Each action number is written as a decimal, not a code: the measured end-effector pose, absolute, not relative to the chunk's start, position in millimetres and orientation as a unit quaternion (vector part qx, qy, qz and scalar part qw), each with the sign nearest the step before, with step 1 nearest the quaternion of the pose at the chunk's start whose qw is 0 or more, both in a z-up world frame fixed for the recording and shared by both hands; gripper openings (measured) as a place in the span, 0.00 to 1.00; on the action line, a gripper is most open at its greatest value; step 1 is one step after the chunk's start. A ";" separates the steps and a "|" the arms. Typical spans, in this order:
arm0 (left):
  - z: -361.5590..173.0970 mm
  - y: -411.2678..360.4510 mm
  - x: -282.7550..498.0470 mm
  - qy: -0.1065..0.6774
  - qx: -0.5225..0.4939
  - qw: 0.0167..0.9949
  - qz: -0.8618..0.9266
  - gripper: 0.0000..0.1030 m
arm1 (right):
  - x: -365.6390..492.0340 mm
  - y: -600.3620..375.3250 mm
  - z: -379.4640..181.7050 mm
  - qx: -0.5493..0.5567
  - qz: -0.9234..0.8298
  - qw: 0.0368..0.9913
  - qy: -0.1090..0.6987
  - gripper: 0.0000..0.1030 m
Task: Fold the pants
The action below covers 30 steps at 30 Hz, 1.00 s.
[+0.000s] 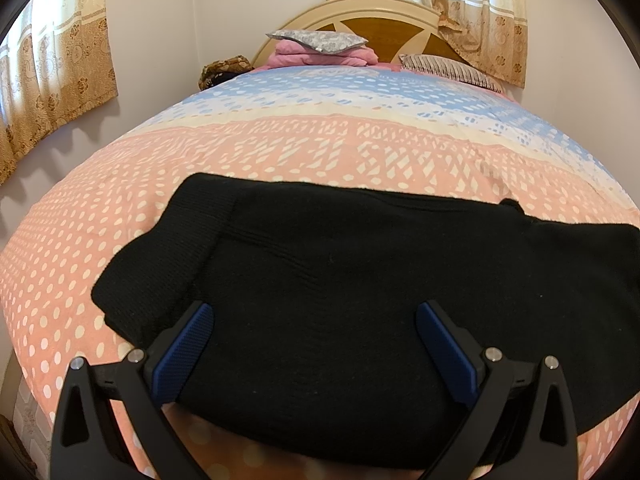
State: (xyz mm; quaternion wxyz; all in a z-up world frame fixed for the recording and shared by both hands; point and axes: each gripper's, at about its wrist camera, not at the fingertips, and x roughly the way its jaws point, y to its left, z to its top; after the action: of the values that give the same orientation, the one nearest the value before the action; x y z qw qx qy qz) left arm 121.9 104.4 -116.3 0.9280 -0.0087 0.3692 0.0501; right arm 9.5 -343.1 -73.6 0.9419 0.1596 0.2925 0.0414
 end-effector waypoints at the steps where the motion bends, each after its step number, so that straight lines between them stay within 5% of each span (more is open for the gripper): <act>1: -116.5 104.0 122.1 0.369 -0.008 0.928 0.051 1.00 | 10.3 -339.0 -81.4 0.162 0.055 0.936 0.306 0.06; 6: -113.9 105.4 123.7 0.379 -0.010 0.924 0.049 1.00 | 19.0 -296.4 -123.3 0.126 0.083 0.929 0.337 0.06; 16: -50.7 197.2 96.2 0.322 -0.062 0.938 0.108 1.00 | -4.6 -294.6 -75.2 0.112 0.080 0.952 0.274 0.06; 22: -80.5 250.5 96.4 0.354 -0.162 0.913 0.125 0.99 | 12.8 -247.3 -88.1 0.128 0.143 0.932 0.309 0.06; 30: -108.8 225.0 108.5 0.376 -0.182 0.904 0.087 0.96 | 11.4 -207.9 -95.9 0.097 0.176 0.921 0.335 0.06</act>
State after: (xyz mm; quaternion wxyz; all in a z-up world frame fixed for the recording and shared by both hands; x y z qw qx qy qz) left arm 108.5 225.0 -108.8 0.9043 -0.1822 0.3762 0.0868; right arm 11.4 -207.9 -95.9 0.9205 0.0968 0.3350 0.1762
